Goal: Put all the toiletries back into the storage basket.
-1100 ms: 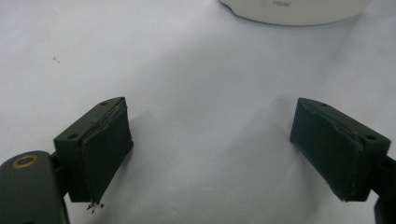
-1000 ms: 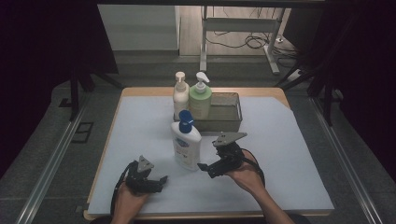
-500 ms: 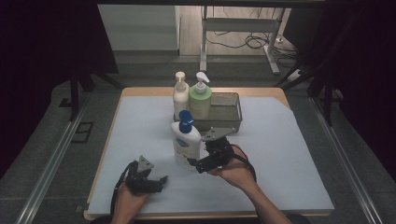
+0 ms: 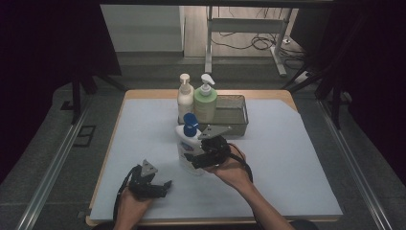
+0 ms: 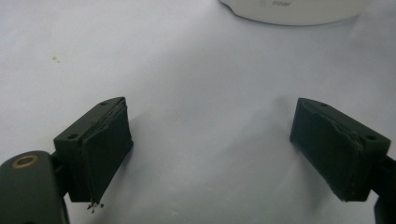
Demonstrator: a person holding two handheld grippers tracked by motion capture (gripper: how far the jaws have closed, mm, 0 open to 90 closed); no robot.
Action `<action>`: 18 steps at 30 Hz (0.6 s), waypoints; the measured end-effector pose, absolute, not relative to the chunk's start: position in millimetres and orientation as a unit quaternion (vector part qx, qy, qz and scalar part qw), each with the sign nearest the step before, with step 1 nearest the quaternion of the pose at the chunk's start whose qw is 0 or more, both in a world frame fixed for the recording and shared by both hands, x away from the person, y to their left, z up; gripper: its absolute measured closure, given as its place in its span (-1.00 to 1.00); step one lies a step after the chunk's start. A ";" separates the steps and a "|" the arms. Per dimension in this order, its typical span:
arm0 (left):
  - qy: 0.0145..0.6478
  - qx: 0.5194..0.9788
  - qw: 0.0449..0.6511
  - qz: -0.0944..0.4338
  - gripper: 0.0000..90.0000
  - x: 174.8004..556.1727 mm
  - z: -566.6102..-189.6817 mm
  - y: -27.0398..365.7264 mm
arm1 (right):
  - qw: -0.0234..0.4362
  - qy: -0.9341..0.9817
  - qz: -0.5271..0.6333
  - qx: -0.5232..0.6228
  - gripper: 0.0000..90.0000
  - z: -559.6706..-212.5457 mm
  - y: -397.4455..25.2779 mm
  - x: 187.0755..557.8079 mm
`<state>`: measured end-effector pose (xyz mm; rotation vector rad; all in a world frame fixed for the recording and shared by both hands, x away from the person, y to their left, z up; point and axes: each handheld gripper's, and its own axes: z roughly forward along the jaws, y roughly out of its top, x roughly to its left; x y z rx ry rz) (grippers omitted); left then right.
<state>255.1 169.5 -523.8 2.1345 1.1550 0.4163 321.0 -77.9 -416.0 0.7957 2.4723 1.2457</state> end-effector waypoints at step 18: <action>0.442 0.818 0.333 0.159 -0.73 255.1 -523.8 169.4 | 0.138 0.852 0.428 0.270 -0.15 -417.9 -63.4 326.9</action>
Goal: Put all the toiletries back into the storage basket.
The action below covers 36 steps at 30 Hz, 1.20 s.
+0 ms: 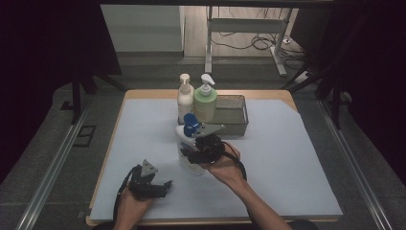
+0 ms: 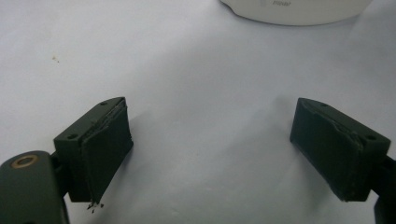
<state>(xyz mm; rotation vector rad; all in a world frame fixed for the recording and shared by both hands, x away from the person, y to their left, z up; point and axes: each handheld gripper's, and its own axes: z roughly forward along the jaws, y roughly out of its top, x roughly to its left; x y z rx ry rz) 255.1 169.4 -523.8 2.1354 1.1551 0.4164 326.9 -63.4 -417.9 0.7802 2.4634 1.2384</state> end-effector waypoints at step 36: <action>0.442 0.817 0.333 0.159 -0.73 255.1 -523.8 169.4 | 0.134 0.840 0.430 0.302 -0.12 -374.3 -121.1 332.2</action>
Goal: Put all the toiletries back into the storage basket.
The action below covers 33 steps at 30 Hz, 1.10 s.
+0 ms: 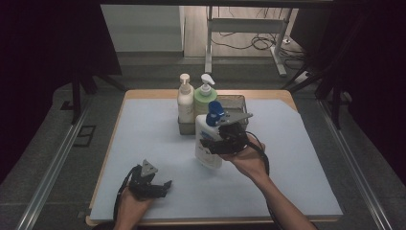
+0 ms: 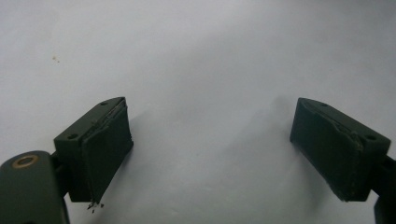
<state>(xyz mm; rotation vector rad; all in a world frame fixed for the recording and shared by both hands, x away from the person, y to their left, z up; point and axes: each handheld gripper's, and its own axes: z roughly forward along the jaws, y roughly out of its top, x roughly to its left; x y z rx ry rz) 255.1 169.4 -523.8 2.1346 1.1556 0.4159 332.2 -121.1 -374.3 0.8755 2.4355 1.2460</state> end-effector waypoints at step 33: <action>0.442 0.818 0.333 0.159 -0.73 255.1 -523.8 169.1 | 0.200 0.805 0.416 0.373 -0.11 -331.7 -190.1 358.9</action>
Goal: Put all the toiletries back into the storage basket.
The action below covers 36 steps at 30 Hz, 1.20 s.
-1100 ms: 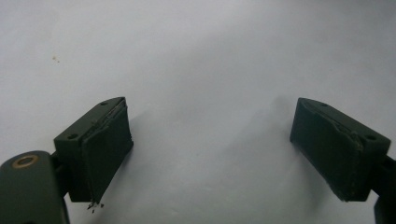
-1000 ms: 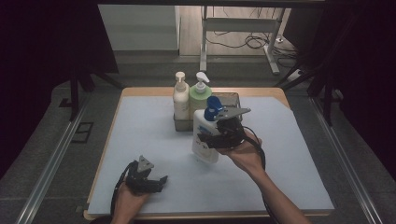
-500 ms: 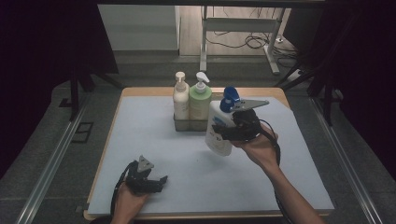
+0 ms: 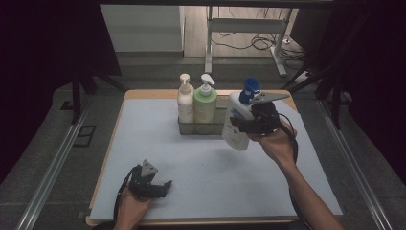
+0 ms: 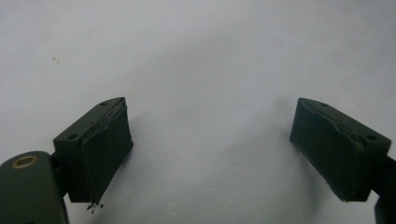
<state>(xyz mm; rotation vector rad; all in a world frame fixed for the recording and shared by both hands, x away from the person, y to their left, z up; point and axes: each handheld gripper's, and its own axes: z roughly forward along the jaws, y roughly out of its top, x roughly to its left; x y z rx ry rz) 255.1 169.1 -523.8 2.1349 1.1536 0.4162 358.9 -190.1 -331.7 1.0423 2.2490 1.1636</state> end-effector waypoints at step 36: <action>0.442 0.818 0.332 0.160 -0.73 255.1 -523.8 169.3 | 0.249 0.764 0.408 0.434 -0.10 -326.9 -179.1 430.9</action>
